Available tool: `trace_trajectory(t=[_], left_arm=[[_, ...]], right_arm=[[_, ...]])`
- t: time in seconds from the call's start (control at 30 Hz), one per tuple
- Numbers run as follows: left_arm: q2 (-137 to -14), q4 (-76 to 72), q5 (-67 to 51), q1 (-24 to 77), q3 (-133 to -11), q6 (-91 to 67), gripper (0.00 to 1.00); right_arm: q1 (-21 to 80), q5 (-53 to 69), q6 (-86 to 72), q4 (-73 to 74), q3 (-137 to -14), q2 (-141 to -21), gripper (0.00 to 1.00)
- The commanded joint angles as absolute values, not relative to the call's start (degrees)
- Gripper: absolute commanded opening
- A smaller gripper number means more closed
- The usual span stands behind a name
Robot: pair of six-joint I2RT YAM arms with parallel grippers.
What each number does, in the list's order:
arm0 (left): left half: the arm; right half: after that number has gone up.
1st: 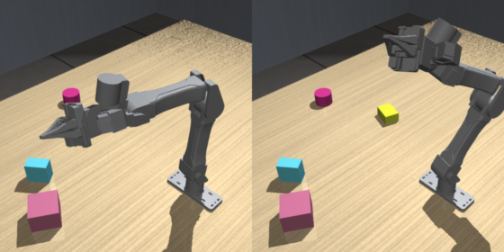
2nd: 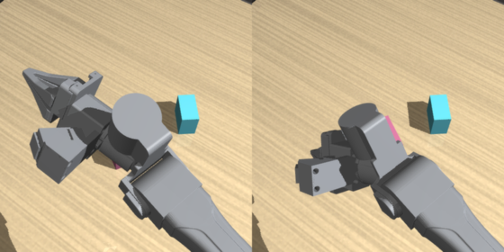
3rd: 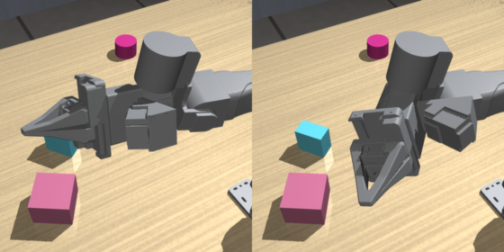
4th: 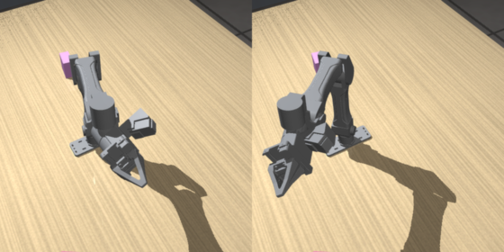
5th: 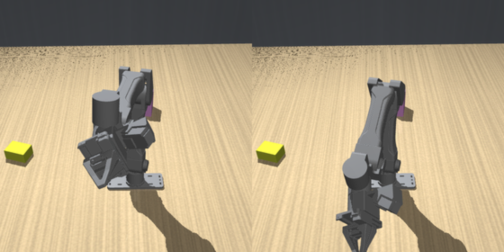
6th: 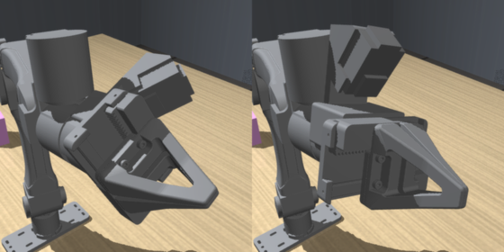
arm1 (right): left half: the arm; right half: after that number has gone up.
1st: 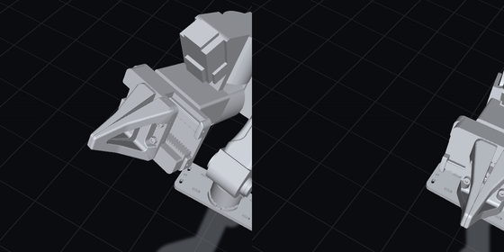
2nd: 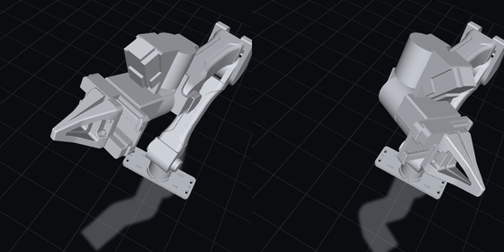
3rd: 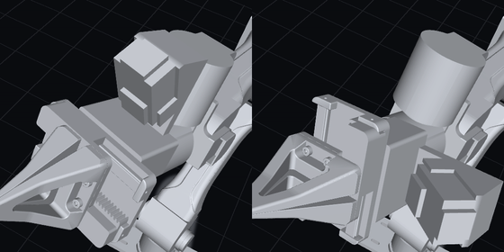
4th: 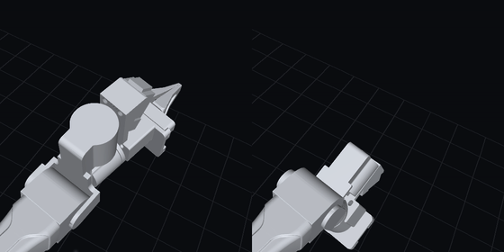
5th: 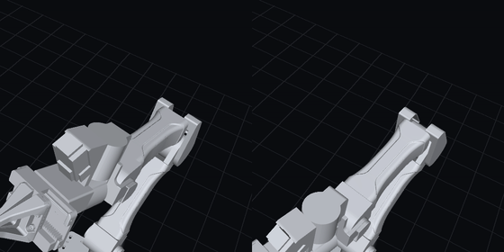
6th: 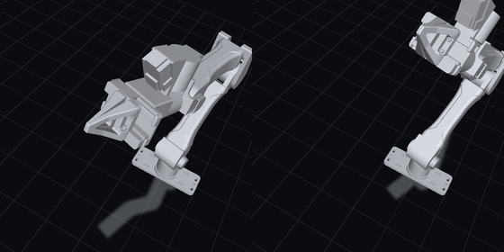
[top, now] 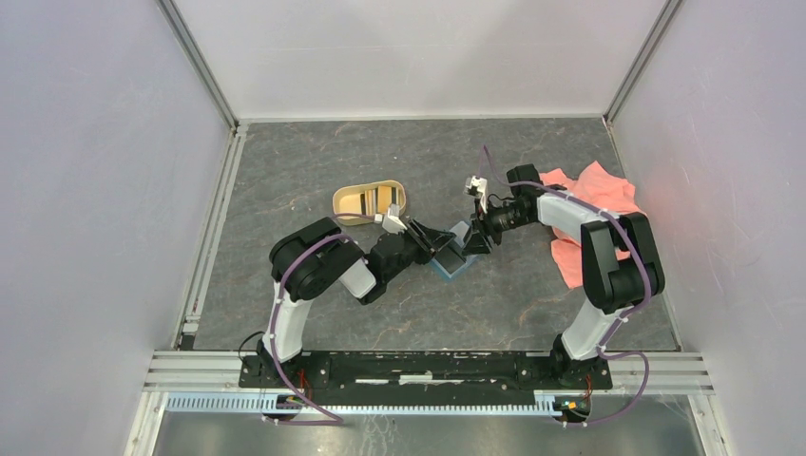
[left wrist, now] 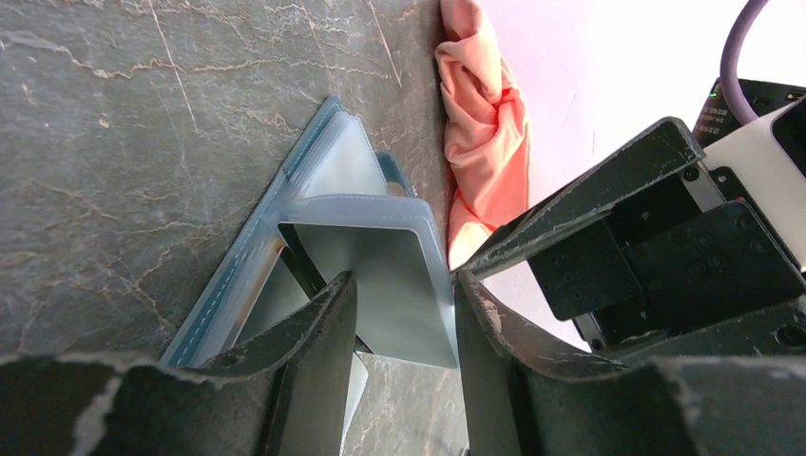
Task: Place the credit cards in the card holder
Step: Turn over the card slot in the card holder.
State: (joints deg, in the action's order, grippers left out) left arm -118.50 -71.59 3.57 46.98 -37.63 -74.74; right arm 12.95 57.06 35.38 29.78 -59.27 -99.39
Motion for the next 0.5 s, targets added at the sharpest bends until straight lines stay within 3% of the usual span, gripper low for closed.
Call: trace_trajectory(t=[0.0, 0.27, 0.47], left_arm=[[-119.42, -75.48, 2.99, 46.50, -36.36, -74.18, 0.49], [-119.86, -76.35, 2.43, 46.24, -36.34, -74.18, 0.49], [-120.32, -77.12, 2.08, 46.14, -36.30, -74.44, 0.51]], right_arm=[[11.96, 58.54, 35.27, 29.59, -60.82, -97.60, 0.60], [11.67, 53.49, 36.63, 28.64, -60.23, -94.26, 0.60], [11.66, 51.02, 34.11, 26.82, -59.89, -95.65, 0.51]])
